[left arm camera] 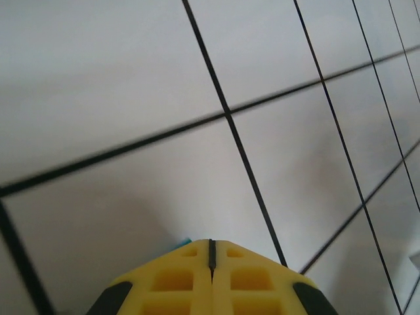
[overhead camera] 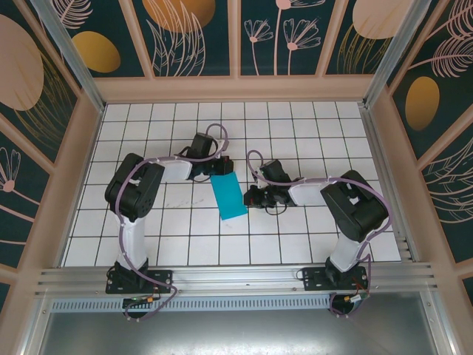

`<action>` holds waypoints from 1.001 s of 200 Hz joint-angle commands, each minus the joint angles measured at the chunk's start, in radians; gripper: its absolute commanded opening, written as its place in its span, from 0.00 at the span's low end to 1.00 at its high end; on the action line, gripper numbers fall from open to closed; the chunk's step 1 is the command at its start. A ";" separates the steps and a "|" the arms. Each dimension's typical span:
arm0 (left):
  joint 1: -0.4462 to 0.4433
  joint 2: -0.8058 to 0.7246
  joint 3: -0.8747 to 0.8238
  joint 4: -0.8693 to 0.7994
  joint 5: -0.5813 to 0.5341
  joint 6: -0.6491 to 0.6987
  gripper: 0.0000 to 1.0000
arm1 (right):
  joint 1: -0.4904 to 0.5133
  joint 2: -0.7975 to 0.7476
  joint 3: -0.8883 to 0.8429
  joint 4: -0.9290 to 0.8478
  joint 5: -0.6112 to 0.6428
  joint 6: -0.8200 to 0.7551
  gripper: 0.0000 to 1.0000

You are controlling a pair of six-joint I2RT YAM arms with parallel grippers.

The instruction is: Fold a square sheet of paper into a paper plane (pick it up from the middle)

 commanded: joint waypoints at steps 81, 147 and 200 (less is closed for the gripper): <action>-0.056 0.004 -0.040 0.023 -0.019 0.008 0.00 | 0.020 0.039 -0.052 -0.208 0.027 -0.012 0.00; 0.001 0.081 0.068 -0.070 -0.149 -0.016 0.00 | 0.020 0.039 -0.059 -0.217 0.033 -0.018 0.00; 0.053 0.121 0.140 -0.098 -0.148 0.002 0.00 | 0.020 0.037 -0.065 -0.208 0.029 -0.013 0.00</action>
